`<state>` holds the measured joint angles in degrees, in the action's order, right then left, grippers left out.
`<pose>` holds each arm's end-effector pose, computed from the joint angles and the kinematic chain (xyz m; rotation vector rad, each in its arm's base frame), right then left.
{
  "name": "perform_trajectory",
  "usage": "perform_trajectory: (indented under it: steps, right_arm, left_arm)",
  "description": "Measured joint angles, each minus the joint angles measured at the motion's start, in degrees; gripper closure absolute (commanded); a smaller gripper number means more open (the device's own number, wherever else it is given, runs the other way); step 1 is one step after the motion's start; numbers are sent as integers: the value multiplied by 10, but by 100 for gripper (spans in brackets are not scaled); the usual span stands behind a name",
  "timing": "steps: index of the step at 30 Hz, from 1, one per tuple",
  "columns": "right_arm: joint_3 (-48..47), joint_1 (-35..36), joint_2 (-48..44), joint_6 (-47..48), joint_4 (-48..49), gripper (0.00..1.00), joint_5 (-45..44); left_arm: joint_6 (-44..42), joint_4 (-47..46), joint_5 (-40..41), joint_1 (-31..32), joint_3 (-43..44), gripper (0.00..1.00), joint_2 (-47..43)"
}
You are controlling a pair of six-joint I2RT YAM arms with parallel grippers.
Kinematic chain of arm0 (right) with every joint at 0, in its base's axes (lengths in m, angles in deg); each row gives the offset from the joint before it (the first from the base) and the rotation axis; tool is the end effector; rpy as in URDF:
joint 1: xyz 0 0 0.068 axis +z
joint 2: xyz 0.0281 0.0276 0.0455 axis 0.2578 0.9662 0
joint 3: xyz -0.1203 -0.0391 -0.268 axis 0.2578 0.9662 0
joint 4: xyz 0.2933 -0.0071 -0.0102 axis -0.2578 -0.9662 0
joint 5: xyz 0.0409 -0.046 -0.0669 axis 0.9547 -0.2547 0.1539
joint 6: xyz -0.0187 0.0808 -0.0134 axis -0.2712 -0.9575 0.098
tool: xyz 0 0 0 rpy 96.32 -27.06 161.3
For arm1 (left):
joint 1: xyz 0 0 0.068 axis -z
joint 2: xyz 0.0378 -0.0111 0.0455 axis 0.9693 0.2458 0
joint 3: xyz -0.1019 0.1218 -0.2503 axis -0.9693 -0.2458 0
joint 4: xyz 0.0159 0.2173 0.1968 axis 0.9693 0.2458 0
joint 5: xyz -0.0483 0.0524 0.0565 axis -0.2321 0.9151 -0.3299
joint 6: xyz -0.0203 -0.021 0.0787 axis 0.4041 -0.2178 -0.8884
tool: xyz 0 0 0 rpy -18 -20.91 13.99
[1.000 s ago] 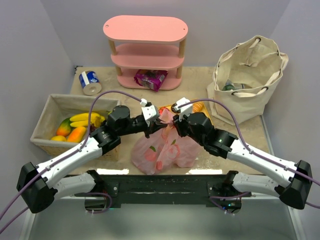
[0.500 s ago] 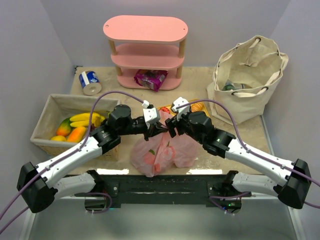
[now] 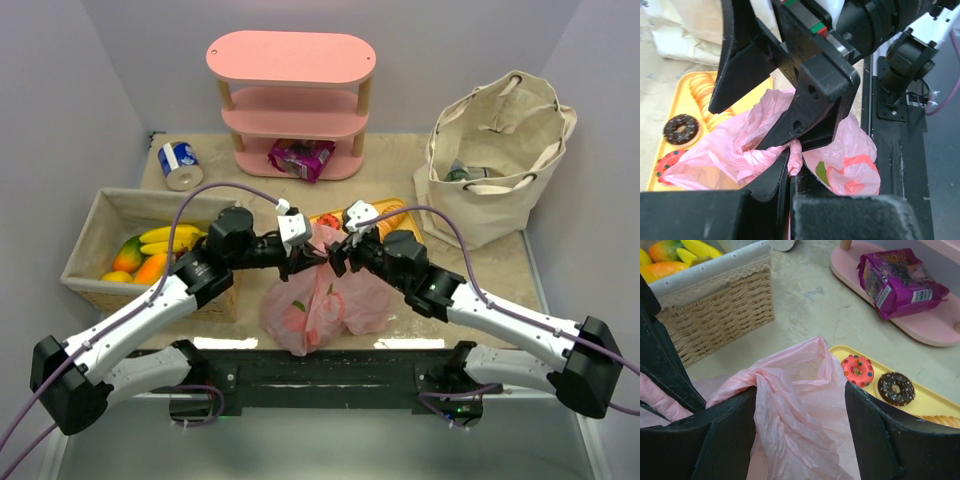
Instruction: Place the mixed food into the grocery bags and tie them
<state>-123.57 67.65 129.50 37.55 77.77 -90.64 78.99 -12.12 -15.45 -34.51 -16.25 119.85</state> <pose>0.1934 0.2406 0.3024 -0.7290 1.6078 0.5599 0.1895 -0.2227 0.3297 1.1274 1.5291 -1.0092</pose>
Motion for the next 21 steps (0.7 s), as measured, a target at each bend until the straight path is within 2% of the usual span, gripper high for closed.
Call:
perform_trajectory:
  steps: [2,6,12,17,21]
  right_arm:
    - [-11,0,9,-13,-8,24,-4]
    - [-53,0,13,-45,-85,23,-16]
    - [-76,9,-56,-100,-226,21,-21]
    - [-130,9,-103,-164,-316,19,-47]
    - [-178,9,-112,-269,-337,20,-55]
  left_arm:
    - [5,8,16,-4,0,100,-9]
    - [16,17,86,-10,-3,100,-37]
    - [19,16,174,-18,-3,100,-56]
    - [18,19,186,-16,-3,100,-54]
    - [15,4,185,2,-18,100,-63]
